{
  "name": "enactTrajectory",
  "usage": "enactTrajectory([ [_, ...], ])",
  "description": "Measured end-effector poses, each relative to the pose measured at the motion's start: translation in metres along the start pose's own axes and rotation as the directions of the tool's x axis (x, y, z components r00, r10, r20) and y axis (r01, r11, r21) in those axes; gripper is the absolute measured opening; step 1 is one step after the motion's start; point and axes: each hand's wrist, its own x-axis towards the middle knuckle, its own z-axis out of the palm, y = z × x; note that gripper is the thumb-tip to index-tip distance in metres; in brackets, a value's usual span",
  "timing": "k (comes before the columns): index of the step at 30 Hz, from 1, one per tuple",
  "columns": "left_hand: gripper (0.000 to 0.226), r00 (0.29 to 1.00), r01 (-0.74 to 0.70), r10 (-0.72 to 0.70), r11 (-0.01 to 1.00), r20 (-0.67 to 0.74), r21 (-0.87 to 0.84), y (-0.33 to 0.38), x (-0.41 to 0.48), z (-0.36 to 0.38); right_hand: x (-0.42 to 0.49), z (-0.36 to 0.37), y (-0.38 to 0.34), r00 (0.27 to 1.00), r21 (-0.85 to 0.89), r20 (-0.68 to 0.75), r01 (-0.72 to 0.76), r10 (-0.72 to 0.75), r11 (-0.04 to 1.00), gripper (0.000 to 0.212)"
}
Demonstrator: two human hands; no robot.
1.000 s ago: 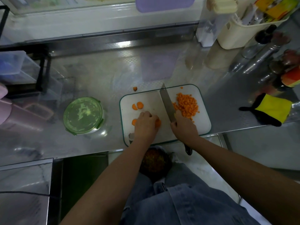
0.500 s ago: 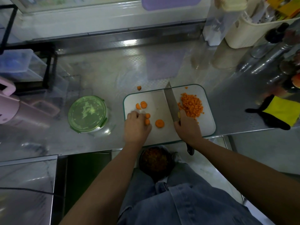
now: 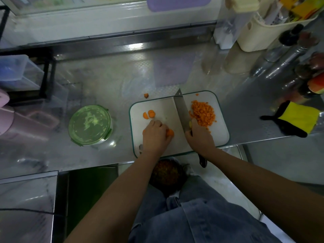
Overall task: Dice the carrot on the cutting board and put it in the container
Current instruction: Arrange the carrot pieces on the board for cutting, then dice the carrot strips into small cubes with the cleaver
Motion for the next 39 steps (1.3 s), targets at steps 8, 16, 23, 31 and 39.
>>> enactTrajectory([
  [8, 0.025, 0.998, 0.066, -0.066, 0.998, -0.014, -0.016, -0.004, -0.001, -0.003, -0.001, -0.001, 0.002, 0.999, -0.009, -0.015, 0.031, -0.032, 0.999, 0.036],
  [16, 0.035, 0.980, 0.196, -0.194, 0.980, -0.039, 0.032, -0.019, 0.009, -0.008, 0.006, 0.004, -0.007, 0.994, 0.110, -0.022, 0.109, -0.107, 0.988, 0.040],
  [23, 0.048, 0.970, 0.243, -0.244, 0.965, -0.003, 0.095, -0.033, 0.015, -0.014, 0.017, 0.003, -0.006, 0.994, 0.197, 0.000, 0.105, -0.107, 0.975, 0.015],
  [31, 0.035, 0.970, 0.238, -0.239, 0.971, -0.039, -0.036, -0.045, 0.013, -0.015, 0.022, 0.003, -0.009, 0.996, 0.237, 0.006, 0.088, -0.092, 0.967, 0.010],
  [39, 0.045, 0.986, 0.167, -0.168, 0.986, 0.014, 0.020, -0.037, 0.011, -0.012, 0.020, 0.003, -0.009, 0.996, 0.221, 0.043, 0.062, -0.073, 0.973, 0.040],
])
